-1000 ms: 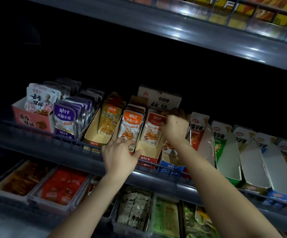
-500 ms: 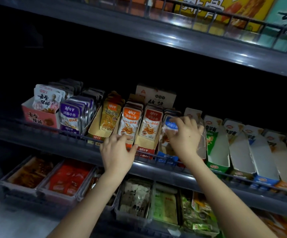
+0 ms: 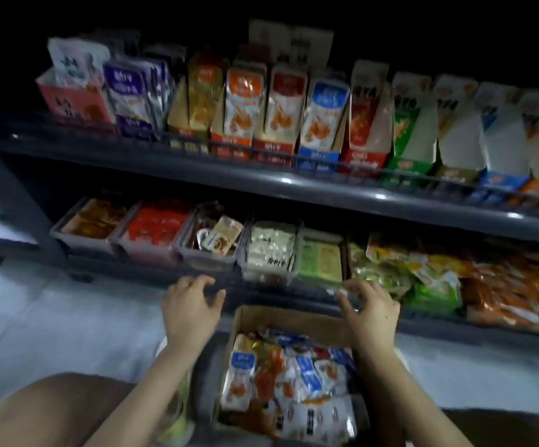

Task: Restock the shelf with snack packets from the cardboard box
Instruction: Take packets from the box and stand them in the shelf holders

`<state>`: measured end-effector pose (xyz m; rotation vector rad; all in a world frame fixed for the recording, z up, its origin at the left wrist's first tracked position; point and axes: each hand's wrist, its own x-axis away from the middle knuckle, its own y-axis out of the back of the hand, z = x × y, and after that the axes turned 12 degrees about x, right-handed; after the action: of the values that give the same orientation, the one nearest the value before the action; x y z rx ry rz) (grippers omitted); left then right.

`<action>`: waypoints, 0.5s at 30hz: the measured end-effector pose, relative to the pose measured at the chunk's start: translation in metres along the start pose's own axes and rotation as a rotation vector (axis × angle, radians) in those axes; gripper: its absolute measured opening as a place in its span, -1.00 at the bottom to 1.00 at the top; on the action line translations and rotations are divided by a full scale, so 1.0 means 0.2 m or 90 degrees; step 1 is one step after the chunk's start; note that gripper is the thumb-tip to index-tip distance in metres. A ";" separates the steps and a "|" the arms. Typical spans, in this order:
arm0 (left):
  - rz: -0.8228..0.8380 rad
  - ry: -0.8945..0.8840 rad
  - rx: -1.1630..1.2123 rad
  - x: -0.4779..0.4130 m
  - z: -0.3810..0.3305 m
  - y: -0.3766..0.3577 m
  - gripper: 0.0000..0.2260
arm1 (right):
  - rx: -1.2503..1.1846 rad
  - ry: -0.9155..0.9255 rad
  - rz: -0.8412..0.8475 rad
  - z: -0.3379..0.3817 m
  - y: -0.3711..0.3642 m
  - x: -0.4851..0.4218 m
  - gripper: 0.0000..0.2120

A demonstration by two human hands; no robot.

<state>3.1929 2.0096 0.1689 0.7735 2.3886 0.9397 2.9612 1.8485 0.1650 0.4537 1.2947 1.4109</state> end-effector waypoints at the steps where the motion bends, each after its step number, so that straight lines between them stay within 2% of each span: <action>1: 0.029 0.010 -0.008 0.07 0.05 -0.05 -0.78 | 0.002 -0.013 0.027 -0.05 -0.06 0.09 -0.86; 8: 0.169 0.106 -0.033 0.39 0.33 -0.38 -0.72 | 0.051 -0.117 0.265 -0.33 -0.45 0.55 -0.86; 13: 0.234 0.112 -0.028 0.50 0.39 -0.57 -0.55 | 0.035 -0.197 0.440 -0.48 -0.66 0.73 -0.64; 15: 0.272 0.126 -0.022 0.55 0.42 -0.65 -0.45 | 0.039 -0.227 0.491 -0.51 -0.73 0.76 -0.62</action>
<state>3.1191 2.0405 -0.0026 1.2613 2.4093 1.2722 2.8944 1.9048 -0.0511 1.2816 0.8960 1.7999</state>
